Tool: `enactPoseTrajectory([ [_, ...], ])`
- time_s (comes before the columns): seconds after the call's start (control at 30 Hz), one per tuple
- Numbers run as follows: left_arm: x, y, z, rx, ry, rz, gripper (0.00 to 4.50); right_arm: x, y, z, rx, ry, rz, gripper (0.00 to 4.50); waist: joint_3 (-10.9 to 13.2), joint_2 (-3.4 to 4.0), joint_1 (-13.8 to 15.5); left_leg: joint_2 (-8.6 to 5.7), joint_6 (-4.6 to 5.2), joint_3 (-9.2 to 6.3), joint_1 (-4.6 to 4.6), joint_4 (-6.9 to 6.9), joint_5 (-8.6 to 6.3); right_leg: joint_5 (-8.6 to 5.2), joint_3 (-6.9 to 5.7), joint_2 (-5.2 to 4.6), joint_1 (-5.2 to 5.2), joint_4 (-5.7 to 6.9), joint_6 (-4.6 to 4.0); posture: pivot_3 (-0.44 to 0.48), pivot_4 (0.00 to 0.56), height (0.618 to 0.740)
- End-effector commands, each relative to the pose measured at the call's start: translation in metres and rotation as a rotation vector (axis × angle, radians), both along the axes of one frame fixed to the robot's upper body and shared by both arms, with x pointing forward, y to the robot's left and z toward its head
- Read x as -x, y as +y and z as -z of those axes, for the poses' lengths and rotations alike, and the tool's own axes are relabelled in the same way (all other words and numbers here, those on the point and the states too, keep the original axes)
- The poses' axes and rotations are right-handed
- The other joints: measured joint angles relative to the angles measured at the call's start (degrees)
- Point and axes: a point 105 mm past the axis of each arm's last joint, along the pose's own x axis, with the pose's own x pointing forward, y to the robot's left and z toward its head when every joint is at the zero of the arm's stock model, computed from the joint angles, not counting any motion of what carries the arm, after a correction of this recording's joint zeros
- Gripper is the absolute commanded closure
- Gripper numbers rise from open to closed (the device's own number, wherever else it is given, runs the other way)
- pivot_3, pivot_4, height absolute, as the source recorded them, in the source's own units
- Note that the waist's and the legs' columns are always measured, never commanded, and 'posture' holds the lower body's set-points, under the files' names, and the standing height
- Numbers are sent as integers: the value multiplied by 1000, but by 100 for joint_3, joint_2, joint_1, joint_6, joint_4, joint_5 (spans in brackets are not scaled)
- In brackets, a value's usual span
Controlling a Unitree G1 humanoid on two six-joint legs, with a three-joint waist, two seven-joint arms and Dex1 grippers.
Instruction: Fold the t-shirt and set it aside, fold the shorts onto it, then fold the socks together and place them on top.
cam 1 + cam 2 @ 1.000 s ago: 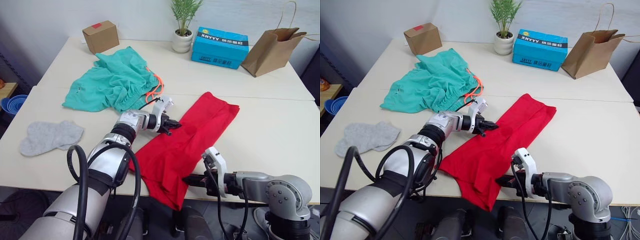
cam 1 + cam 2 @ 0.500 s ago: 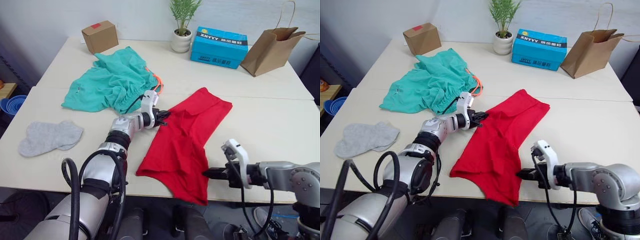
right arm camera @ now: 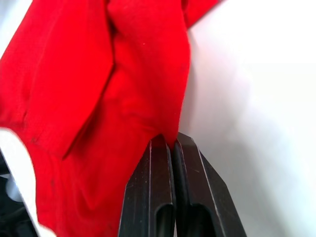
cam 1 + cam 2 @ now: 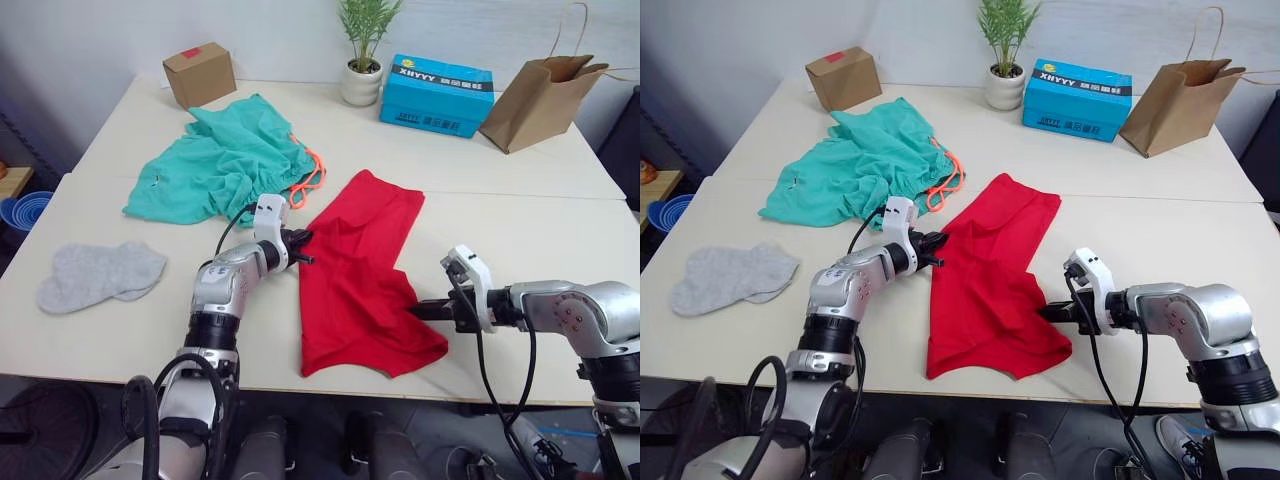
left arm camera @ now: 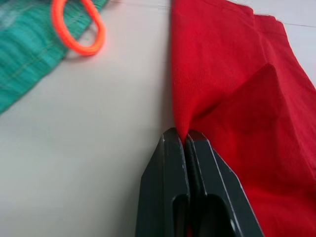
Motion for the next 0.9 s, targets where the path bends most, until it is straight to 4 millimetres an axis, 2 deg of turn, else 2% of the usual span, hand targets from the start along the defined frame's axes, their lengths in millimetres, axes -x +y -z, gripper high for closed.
enactPoseTrajectory([
  [0.03, 10, -4, -9, -32, -41, 75, 4483, 2, 3, -14, -52, -36, -52, 4500, 0, 0, 17, 0, 0, 0, 0, 3, 0, 0, -1, -1, 2, -2, 0, 0, 150, 740],
  [0.07, 11, -2, -8, -49, -46, 84, 4483, 2, 5, -18, -74, -56, -62, 4500, 0, 0, 26, 0, 0, -1, 0, 4, 0, 0, 0, -1, 3, -4, 0, 0, 150, 740],
  [0.1, 14, -1, -8, -70, -55, 112, 4060, 4, 6, -22, -88, -60, -74, 4500, 0, 0, 35, 0, 1, -1, -1, 6, -1, 0, 0, -2, 2, -5, 0, 0, 150, 740],
  [0.13, 16, 1, -9, -95, -67, 140, 3818, 6, 5, -26, -92, -74, -88, 4047, 0, 0, 48, 0, 1, -1, -2, 7, -1, 0, 0, -2, 2, -5, 0, 0, 150, 740],
  [0.23, 24, 11, -18, -189, -165, 263, 2928, 19, -5, -39, -83, -135, -155, 3148, 3, 6, 106, 0, -1, -2, -4, 5, -2, 0, -1, -1, 0, -8, 0, 0, 150, 740],
  [0.4, 43, 33, -25, -361, -292, 466, 1326, 20, -37, -56, 34, -387, -225, 1363, 4, 8, 135, 2, -1, 0, -4, 6, -7, 0, 0, 0, 2, -18, 0, 0, 150, 740],
  [0.47, 57, 40, -26, -441, -361, 593, 679, 15, -55, -57, 173, -582, -311, 664, 4, 7, 132, 2, -2, 0, -4, 5, -12, 0, 1, 0, 2, -19, 0, 0, 150, 740],
  [0.53, 67, 47, -27, -525, -453, 690, 47, 16, -69, -50, 322, -733, -451, 18, 5, 8, 128, 2, -7, 4, -2, 1, -16, 0, 0, 2, 2, -20, 0, 0, 150, 740],
  [0.57, 73, 46, -26, -550, -510, 754, 15, 19, -71, -47, 364, -804, -535, 2, 6, 10, 127, 0, -7, 10, -1, -1, -16, 0, 2, 2, 1, -21, 0, 0, 150, 740],
  [0.67, 91, 45, -8, -670, -610, 955, 15, 26, -77, -27, 451, -945, -740, 2, 8, 16, 126, -1, -3, 16, 3, 0, -13, 0, 2, 2, 2, -21, 0, 0, 150, 740],
  [0.8, 96, 31, 7, -717, -675, 1081, 15, 32, -86, -1, 502, -988, -862, 2, 12, 22, 119, 1, 4, 17, 8, 18, -9, 0, 2, 1, 10, -9, 1, 0, 150, 740],
  [0.9, 93, 14, 13, -736, -729, 1137, 15, 40, -82, 14, 497, -1023, -946, 2, 14, 27, 127, 2, 9, 8, 8, 36, -6, 0, -4, -1, 21, -5, 1, 0, 150, 740],
])
